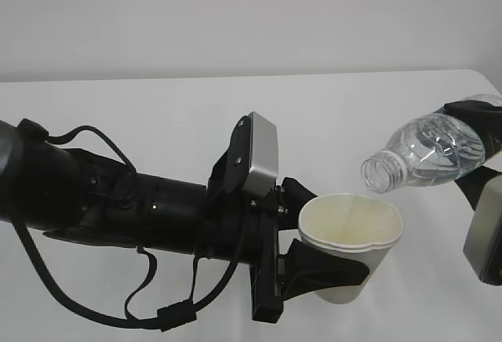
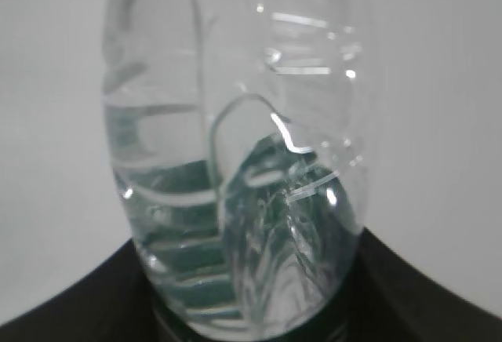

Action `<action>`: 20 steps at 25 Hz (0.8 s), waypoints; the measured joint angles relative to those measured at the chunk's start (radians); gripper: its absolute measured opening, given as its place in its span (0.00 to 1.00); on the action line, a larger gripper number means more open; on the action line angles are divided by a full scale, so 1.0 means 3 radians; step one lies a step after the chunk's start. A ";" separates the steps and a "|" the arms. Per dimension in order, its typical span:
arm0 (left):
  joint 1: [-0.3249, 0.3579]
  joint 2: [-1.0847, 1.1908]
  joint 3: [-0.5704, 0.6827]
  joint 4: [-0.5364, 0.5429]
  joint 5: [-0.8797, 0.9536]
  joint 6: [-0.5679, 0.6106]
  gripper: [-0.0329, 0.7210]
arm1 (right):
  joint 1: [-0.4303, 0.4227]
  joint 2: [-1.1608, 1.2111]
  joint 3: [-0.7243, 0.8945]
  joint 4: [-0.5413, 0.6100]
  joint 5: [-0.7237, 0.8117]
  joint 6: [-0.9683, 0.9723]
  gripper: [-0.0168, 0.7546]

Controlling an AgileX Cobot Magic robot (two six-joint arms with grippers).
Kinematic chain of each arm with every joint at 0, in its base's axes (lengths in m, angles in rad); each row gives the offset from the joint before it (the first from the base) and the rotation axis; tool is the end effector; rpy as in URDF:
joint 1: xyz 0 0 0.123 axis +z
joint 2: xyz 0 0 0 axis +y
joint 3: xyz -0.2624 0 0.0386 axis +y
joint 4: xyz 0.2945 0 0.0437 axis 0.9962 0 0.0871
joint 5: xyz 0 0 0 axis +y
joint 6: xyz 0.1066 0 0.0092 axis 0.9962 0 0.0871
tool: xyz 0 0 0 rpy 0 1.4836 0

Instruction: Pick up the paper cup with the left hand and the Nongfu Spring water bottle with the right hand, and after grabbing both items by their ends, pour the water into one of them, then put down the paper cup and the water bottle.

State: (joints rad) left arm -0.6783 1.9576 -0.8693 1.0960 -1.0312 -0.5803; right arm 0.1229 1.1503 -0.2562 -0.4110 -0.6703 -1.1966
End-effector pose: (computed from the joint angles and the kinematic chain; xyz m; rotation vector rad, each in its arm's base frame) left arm 0.2409 -0.2989 0.0871 1.3395 1.4225 -1.1425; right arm 0.2435 0.0568 0.1575 -1.4529 1.0852 -0.7990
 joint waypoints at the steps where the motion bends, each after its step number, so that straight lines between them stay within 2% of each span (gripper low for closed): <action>1: 0.0000 0.0000 0.0000 0.0000 0.0000 0.0000 0.61 | 0.0000 0.0000 0.0000 0.0000 0.0000 0.0000 0.57; 20: 0.0000 0.0000 0.0000 -0.0098 0.0000 0.0000 0.61 | 0.0000 0.0000 0.0000 -0.0008 0.0000 -0.0079 0.57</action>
State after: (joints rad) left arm -0.6783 1.9576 -0.8693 1.0666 -1.0312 -0.5803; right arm 0.1229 1.1503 -0.2562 -0.4134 -0.6703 -1.2202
